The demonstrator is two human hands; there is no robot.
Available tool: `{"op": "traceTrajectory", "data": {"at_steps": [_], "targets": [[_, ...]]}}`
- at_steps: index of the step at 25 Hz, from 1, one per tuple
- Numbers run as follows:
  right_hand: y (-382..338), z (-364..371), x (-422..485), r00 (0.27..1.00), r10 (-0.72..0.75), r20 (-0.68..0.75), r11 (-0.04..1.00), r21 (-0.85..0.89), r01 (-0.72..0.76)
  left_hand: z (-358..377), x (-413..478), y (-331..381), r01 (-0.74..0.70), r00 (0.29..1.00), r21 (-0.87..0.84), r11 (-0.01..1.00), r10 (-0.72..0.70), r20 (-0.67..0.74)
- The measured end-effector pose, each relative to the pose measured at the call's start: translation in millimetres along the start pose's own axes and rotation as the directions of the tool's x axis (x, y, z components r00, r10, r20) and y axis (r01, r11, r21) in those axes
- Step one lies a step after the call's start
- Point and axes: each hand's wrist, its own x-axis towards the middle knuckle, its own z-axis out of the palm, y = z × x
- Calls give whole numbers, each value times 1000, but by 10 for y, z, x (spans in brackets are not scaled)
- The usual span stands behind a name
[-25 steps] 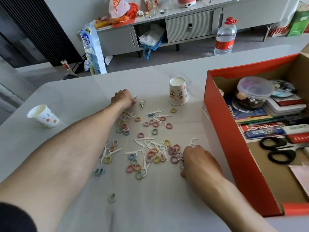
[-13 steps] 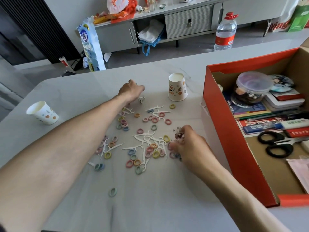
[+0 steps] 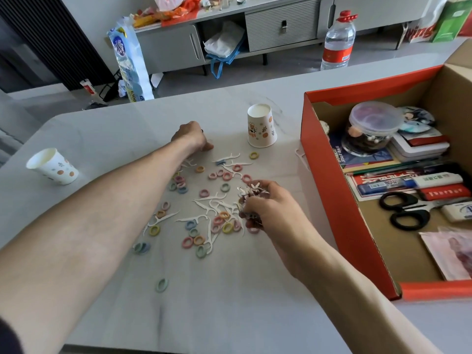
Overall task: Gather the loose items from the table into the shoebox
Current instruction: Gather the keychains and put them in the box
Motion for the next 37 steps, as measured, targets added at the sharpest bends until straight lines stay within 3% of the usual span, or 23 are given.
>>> {"op": "traceTrajectory", "data": {"at_steps": [3,7,14,17,20,22,24,26,29,32,35,37], "targets": [[29,14,16,997,22,68,993,117,-30,-25,-43,13,4,1000,35,999,-4,-1],[42,5,32,998,30,51,969,242,-42,-76,-60,67,20,998,63,998,-24,64],[41,34,-8,1000,-13,10,977,213,11,-85,-46,74,-3,993,12,1000,1,119],[27,52,-26,999,-49,15,979,197,45,-91,-114,57,-32,997,-56,998,35,63],[33,93,-37,998,-61,12,984,169,59,-245,-293,15,-80,993,-189,979,62,-96],[24,143,-93,998,-55,37,985,166,49,-456,-553,12,-123,987,-365,923,76,-138],[-1,199,-199,996,-59,69,985,164,47,-684,-901,3,-150,987,-605,782,151,-50],[-25,223,-319,995,-44,89,986,162,29,-854,-1259,-43,-85,966,-775,627,241,89],[-151,161,-552,995,-24,95,989,147,10,-990,-1798,-68,13,927,-843,538,310,213],[-450,-50,-803,987,-110,119,989,113,96,-1037,-2338,52,8,925,-864,504,324,197],[-856,-368,-1012,973,-207,98,972,-95,216,-1050,-2734,259,46,883,-885,463,396,253],[-1069,-620,-1129,961,-269,63,927,-254,276,-1055,-2935,447,80,804,-889,450,498,324]]}}
